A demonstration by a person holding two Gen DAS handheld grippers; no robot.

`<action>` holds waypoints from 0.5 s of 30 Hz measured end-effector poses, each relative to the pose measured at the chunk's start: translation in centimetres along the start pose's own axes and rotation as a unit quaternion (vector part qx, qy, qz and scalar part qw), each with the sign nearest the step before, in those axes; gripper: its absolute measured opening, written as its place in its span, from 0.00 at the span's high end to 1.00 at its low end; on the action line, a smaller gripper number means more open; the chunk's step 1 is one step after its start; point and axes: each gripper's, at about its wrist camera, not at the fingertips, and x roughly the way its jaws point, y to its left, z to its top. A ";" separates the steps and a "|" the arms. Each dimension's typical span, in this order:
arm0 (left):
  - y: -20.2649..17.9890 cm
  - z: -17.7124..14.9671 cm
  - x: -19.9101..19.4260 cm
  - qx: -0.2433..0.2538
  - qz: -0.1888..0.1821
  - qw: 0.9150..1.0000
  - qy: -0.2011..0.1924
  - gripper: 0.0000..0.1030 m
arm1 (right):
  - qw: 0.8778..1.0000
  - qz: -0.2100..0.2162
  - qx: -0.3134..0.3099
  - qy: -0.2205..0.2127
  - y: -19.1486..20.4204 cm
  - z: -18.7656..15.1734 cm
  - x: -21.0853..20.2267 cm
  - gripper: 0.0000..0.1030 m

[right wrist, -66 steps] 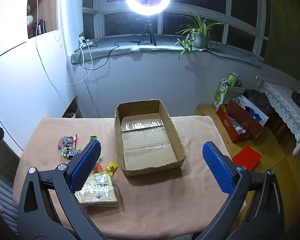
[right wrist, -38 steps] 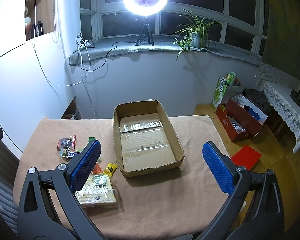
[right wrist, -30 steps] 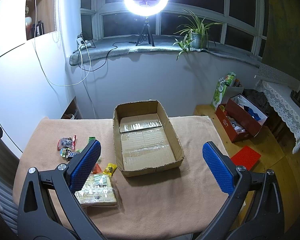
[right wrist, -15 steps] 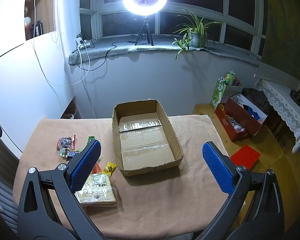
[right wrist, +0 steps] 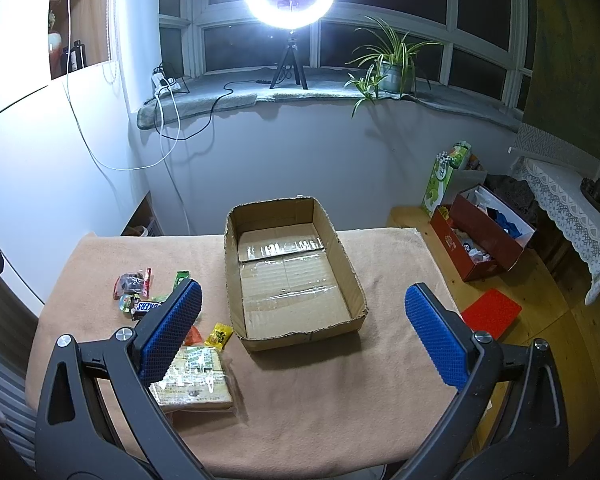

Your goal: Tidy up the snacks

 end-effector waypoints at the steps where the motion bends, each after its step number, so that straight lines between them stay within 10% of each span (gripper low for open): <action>1: 0.0 0.0 0.0 0.000 0.000 1.000 0.000 0.01 | 1.000 0.000 0.001 0.001 0.2 0.0 0.1 0.00; 15: -0.2 0.1 0.1 0.006 -0.006 1.000 0.001 0.01 | 1.000 -0.002 0.003 0.005 -0.2 -0.5 0.4 0.00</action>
